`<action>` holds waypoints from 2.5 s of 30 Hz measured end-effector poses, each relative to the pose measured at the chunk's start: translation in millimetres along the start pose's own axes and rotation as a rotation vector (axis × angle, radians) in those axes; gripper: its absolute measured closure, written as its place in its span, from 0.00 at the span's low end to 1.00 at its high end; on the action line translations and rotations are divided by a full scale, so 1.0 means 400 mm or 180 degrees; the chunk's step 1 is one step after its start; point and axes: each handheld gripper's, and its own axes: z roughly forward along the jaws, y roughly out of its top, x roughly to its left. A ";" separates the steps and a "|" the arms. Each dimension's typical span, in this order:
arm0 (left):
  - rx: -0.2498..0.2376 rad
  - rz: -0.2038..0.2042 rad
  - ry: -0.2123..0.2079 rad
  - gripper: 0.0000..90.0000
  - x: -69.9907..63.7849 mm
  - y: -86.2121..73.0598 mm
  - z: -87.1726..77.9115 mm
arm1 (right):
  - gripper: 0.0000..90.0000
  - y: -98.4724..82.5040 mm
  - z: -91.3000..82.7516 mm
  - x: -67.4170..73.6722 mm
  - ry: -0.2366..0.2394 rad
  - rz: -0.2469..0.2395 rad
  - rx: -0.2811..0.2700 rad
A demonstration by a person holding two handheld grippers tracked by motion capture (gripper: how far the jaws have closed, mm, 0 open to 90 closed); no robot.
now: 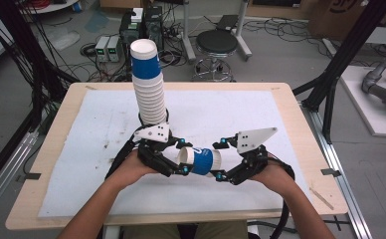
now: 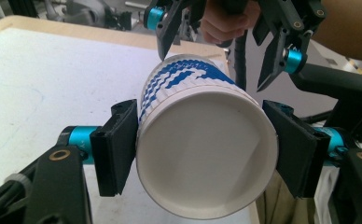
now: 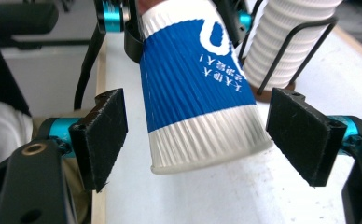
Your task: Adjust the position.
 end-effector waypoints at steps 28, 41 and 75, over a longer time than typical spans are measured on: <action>-0.0485 0.0112 -0.0036 0.33 -0.011 -0.066 -0.026 | 0.22 -0.110 -0.015 0.007 -0.0132 0.0389 -0.0480; -0.0585 0.0176 -0.0168 0.33 -0.019 -0.065 -0.024 | 0.22 -0.123 0.011 0.011 0.0109 0.0477 -0.0499; -0.0437 0.0201 -0.0258 0.29 -0.037 -0.062 0.004 | 0.32 -0.113 0.019 0.011 0.0398 0.0341 -0.0567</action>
